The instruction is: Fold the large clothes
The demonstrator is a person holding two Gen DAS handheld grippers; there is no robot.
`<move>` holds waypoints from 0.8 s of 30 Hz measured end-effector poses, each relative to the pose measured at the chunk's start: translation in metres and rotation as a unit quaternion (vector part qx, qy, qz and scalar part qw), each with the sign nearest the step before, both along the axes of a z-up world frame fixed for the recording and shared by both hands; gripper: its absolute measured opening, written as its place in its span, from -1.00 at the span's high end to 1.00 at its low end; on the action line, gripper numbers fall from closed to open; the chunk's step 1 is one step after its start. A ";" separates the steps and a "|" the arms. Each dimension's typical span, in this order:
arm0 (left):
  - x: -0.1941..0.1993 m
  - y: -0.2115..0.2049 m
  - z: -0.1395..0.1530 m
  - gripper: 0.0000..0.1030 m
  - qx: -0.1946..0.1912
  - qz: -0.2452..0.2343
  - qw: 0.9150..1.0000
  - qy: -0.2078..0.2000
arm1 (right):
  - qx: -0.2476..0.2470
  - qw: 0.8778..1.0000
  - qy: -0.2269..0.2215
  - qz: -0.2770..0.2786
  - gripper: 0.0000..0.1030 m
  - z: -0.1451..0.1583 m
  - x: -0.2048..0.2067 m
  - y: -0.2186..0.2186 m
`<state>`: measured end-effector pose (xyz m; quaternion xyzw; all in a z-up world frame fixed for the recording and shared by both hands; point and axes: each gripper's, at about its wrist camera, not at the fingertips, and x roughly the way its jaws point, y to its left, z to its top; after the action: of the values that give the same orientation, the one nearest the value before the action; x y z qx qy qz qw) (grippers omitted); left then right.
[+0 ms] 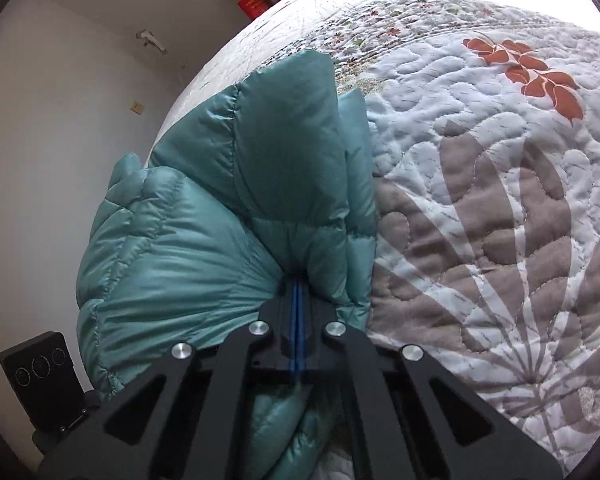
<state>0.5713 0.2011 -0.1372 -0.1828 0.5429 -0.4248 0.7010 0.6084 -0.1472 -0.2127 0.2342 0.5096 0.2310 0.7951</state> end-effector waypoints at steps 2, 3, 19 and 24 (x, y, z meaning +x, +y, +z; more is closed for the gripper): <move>0.003 0.002 0.006 0.71 -0.002 -0.002 1.000 0.014 | -0.010 1.000 0.000 0.003 1.00 0.000 -0.001 0.002; 0.003 0.004 0.016 0.52 -0.011 -0.006 1.000 0.012 | -0.021 1.000 0.000 0.006 1.00 0.006 -0.001 0.003; 0.129 0.031 0.031 -0.24 0.085 0.075 0.994 -0.009 | -0.002 0.999 -0.035 0.026 0.64 0.038 -0.009 0.004; 0.127 0.019 0.029 -0.25 0.102 0.068 0.992 -0.010 | -0.013 0.999 -0.028 0.029 0.65 0.036 -0.014 0.005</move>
<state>0.6979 0.2204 -0.1081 -0.1422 0.5625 -0.3207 0.7487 0.5943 -0.1422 -0.1762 0.2023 0.4970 0.2538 0.8048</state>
